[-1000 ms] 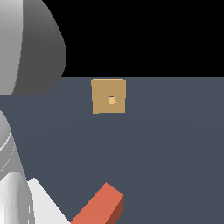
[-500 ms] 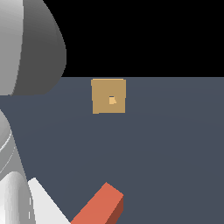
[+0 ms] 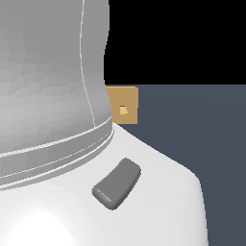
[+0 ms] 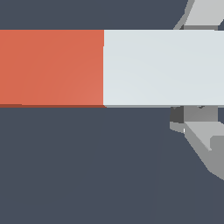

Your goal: Insert the peg into the horizontal hole in a box.

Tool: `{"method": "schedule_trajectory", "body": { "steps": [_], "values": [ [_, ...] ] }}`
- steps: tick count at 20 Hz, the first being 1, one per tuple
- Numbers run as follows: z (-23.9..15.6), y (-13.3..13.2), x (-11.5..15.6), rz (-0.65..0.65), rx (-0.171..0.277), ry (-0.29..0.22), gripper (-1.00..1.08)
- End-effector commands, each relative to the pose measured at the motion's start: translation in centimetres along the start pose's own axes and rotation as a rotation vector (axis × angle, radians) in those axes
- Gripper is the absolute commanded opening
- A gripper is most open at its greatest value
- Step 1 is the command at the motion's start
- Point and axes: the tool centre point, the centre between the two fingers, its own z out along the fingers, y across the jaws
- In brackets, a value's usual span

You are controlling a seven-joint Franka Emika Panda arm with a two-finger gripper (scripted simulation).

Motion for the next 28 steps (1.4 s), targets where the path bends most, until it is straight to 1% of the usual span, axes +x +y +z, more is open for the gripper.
{"method": "schedule_trajectory", "body": {
  "steps": [1,4,7,10,12,16,19,22,25,28],
  "values": [
    [-0.5,-0.2,3.2,-0.051,-0.002,0.001,-1.00],
    [-1.1,-1.0,7.9,-0.128,-0.003,0.000,-1.00],
    [-1.9,-2.4,13.6,-0.224,-0.003,0.000,-1.00],
    [-2.7,-4.5,19.6,-0.328,-0.004,0.000,-1.00],
    [-3.2,-6.1,23.1,-0.390,-0.004,0.000,-1.00],
    [-4.0,-9.2,28.7,-0.495,-0.004,0.000,-1.00],
    [-4.5,-11.2,31.7,-0.554,-0.003,0.000,-1.00],
    [-4.8,-12.8,33.8,-0.597,-0.003,0.001,-1.00],
    [-5.0,-13.8,35.0,-0.622,-0.003,0.001,-1.00],
    [-5.0,-14.0,35.3,-0.628,-0.003,0.001,-1.00]
  ]
}}
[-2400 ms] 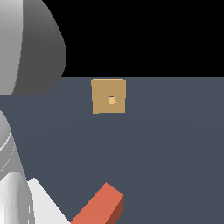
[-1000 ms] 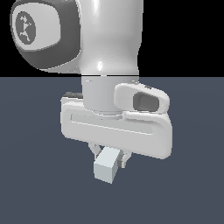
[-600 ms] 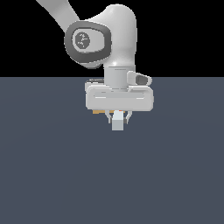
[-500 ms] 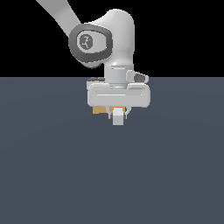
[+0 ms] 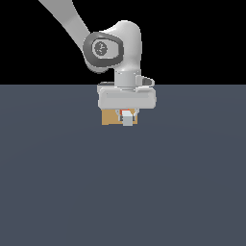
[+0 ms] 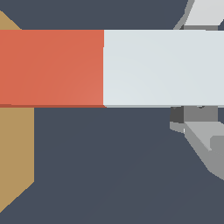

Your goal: Insert the peg into the horizontal hole in a box.

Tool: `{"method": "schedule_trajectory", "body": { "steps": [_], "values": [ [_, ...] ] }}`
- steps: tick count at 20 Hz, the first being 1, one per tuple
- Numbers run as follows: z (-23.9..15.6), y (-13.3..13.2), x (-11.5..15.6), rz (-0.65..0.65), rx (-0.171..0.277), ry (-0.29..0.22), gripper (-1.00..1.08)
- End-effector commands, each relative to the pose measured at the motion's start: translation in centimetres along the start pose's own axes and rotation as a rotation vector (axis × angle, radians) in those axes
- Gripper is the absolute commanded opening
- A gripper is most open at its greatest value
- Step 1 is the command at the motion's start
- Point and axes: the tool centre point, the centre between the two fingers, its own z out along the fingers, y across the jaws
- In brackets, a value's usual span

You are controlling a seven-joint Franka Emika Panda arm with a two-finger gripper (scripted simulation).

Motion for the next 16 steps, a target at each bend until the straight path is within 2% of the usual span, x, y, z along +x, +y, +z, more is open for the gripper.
{"method": "schedule_trajectory", "body": {
  "steps": [1,16],
  "values": [
    [-0.11,0.07,-0.01,0.000,-0.002,0.000,-1.00],
    [-0.04,0.07,-0.30,0.004,-0.001,0.000,-1.00]
  ]
}}
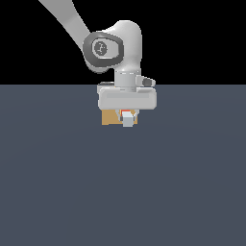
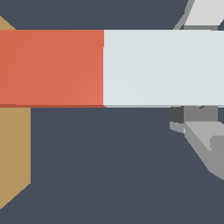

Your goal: Insert the peg into the horizontal hole in a box.

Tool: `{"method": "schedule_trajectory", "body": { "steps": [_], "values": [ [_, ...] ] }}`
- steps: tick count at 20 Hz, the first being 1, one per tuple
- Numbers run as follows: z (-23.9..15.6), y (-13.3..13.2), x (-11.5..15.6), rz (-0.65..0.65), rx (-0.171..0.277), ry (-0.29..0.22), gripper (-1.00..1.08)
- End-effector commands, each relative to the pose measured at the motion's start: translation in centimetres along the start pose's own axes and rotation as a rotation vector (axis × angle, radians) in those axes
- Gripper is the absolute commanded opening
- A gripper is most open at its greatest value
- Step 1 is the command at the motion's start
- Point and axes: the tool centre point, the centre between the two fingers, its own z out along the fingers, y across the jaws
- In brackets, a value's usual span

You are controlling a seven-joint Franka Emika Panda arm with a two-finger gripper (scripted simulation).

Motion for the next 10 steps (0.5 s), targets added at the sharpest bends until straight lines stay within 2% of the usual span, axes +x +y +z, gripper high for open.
{"method": "schedule_trajectory", "body": {
  "steps": [1,5,10],
  "values": [
    [-0.1,0.0,0.4,-0.001,-0.002,0.000,-1.00],
    [-0.1,0.0,2.1,-0.001,-0.002,0.001,-1.00],
    [-0.2,-0.1,6.1,-0.001,-0.003,0.001,-1.00]
  ]
}}
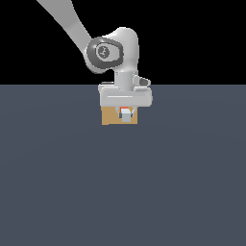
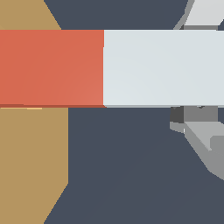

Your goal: Insert the peg into the horizontal hole in a box.

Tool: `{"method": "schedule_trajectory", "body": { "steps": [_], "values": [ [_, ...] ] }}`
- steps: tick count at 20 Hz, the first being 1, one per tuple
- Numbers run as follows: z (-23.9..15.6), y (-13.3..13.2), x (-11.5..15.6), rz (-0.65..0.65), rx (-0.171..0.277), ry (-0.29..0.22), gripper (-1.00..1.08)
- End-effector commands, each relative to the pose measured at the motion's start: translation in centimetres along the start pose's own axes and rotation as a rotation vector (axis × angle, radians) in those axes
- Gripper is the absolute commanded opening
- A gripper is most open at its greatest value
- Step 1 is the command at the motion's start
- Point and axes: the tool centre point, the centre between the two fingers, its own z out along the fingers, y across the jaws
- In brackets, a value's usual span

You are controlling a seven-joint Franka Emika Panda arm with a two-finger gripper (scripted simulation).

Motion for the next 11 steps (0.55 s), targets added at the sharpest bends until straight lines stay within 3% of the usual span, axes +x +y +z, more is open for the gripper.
{"method": "schedule_trajectory", "body": {
  "steps": [1,6,11],
  "values": [
    [-0.1,0.0,2.2,-0.001,-0.003,0.001,-1.00],
    [-0.2,0.1,4.7,-0.002,-0.004,0.001,-1.00],
    [-0.2,0.2,5.0,-0.002,-0.004,0.001,-1.00]
  ]
}}
